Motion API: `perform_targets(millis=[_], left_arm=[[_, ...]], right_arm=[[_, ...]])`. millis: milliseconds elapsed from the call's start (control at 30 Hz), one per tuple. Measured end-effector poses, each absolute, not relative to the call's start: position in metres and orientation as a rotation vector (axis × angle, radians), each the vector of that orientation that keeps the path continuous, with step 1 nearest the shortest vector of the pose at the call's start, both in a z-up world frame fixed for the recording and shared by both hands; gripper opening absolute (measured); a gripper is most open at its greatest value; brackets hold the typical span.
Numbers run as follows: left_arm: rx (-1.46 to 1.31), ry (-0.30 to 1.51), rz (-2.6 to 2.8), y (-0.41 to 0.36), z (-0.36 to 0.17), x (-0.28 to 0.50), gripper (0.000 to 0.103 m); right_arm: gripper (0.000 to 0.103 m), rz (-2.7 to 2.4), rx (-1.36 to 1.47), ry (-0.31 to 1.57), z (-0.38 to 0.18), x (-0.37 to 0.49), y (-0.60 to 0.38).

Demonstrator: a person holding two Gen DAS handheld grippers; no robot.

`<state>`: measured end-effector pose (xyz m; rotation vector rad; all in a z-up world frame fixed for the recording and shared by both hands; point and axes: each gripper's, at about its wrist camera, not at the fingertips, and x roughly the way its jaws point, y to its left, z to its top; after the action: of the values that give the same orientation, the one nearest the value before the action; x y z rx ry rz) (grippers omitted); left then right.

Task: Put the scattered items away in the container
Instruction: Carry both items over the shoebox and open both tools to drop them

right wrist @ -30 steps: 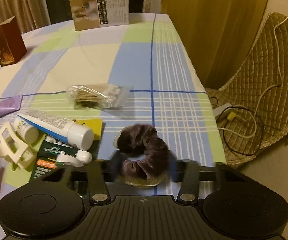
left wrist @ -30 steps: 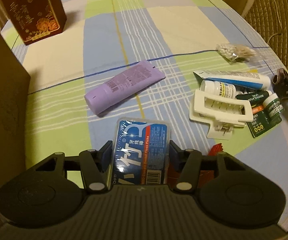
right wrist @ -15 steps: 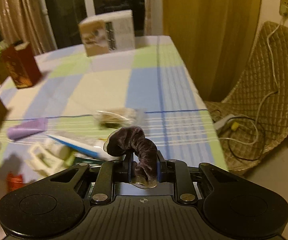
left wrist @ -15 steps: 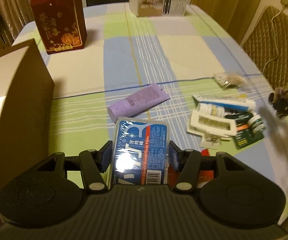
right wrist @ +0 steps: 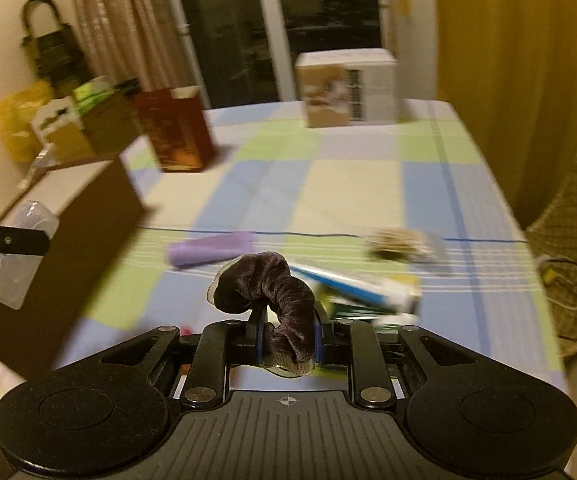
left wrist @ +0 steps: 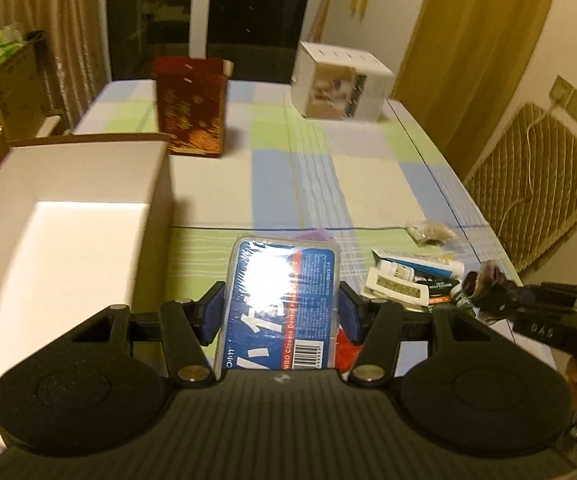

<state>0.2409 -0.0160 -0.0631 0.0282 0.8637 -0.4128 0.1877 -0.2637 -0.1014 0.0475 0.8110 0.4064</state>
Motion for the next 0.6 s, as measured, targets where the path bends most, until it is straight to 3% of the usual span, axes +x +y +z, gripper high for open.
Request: perform_targets(millis=[600], left_arm=[[0.015,0.825,-0.184,0.125,-0.023,0.230,0.053]], right_arm=[[0.025,0.855,-0.016,0.742,-0.054,0.172,-0.063]])
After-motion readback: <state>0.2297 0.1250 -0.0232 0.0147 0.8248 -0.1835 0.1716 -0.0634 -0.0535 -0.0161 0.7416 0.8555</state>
